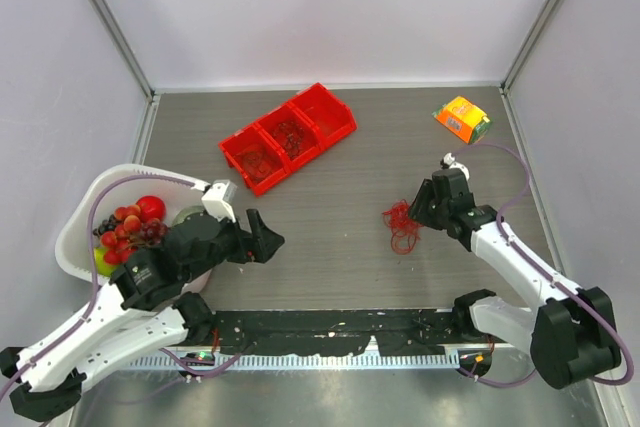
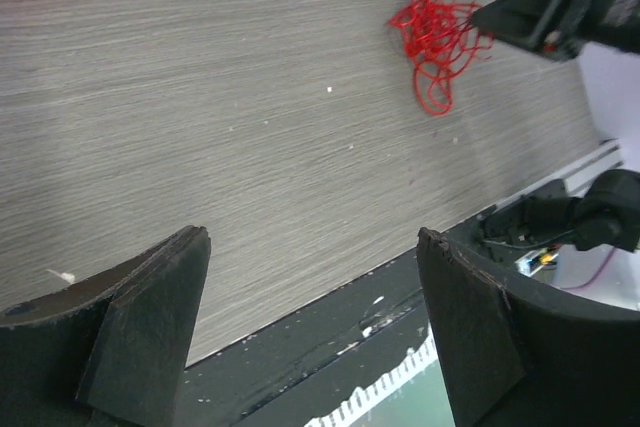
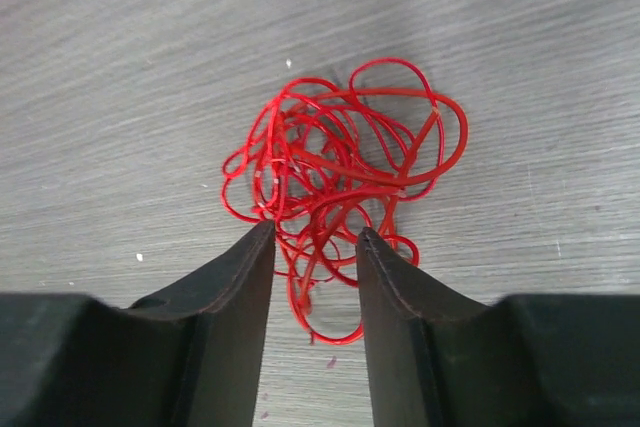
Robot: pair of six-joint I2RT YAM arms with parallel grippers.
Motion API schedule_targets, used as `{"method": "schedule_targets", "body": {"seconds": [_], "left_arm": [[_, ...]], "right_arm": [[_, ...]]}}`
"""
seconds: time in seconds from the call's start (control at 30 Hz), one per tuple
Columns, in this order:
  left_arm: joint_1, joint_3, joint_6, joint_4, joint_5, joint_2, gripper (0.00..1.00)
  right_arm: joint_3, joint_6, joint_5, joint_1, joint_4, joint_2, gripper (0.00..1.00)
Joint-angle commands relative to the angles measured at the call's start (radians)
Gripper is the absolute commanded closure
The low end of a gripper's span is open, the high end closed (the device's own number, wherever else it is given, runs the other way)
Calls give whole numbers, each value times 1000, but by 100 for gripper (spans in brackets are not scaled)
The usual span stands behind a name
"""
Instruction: Untangle the cables
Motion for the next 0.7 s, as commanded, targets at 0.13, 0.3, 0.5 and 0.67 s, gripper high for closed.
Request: {"method": "schedule_targets", "body": {"seconds": [0.13, 0.3, 0.5, 0.67], "left_arm": [[-1, 0, -26, 69, -2, -77, 11], [-1, 3, -20, 45, -2, -78, 11], [-1, -16, -8, 73, -10, -83, 11], [-2, -8, -2, 98, 16, -45, 11]], "right_arm": [[-39, -25, 31, 4, 147, 46, 77], [42, -17, 154, 4, -22, -52, 99], [230, -50, 192, 4, -192, -256, 99], [370, -79, 171, 4, -240, -337, 99]]}}
